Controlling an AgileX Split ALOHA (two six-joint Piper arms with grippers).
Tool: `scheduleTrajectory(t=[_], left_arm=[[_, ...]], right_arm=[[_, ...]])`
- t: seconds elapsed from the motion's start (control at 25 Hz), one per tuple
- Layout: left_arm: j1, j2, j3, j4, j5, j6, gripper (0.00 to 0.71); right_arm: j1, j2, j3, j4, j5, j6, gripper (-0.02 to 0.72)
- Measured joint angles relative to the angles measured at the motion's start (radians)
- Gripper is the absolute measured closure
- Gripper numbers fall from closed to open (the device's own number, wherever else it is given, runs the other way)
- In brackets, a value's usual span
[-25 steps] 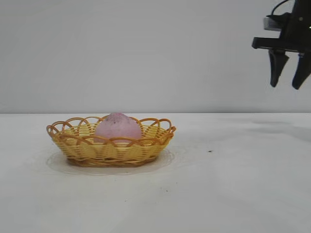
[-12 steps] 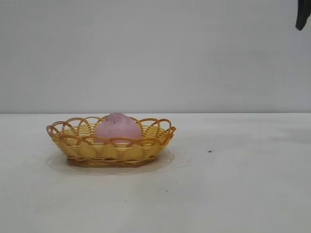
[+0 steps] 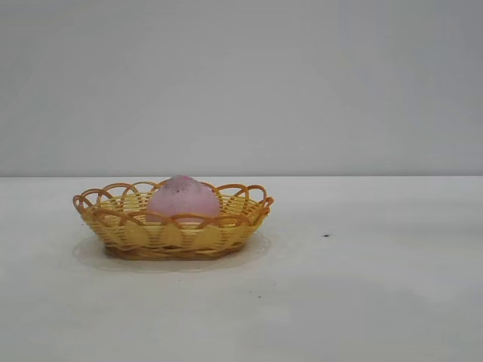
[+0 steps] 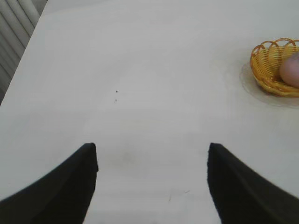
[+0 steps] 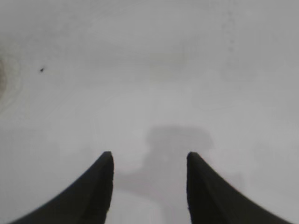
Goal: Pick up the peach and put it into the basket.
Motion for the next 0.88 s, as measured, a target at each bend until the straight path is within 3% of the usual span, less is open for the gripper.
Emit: scheduleTrajectory(t=[0.32, 0.52, 0.56, 0.88], left_arm=[[0.0, 0.0, 0.0, 0.0, 0.001, 0.0, 0.269], [0.0, 0.0, 0.0, 0.0, 0.001, 0.0, 0.269], [0.0, 0.0, 0.0, 0.0, 0.001, 0.0, 0.269], [0.0, -0.002, 0.0, 0.0, 0.001, 0.0, 0.269]], right_arm=[[0.0, -0.28, 0.212, -0.021, 0.017, 0.002, 0.349], [0.0, -0.397, 0.22, -0.025, 0.021, 0.002, 0.349], [0.0, -0.426, 0.22, -0.025, 0.021, 0.002, 0.4], [0.0, -0.602, 0.22, -0.025, 0.027, 0.002, 0.399]])
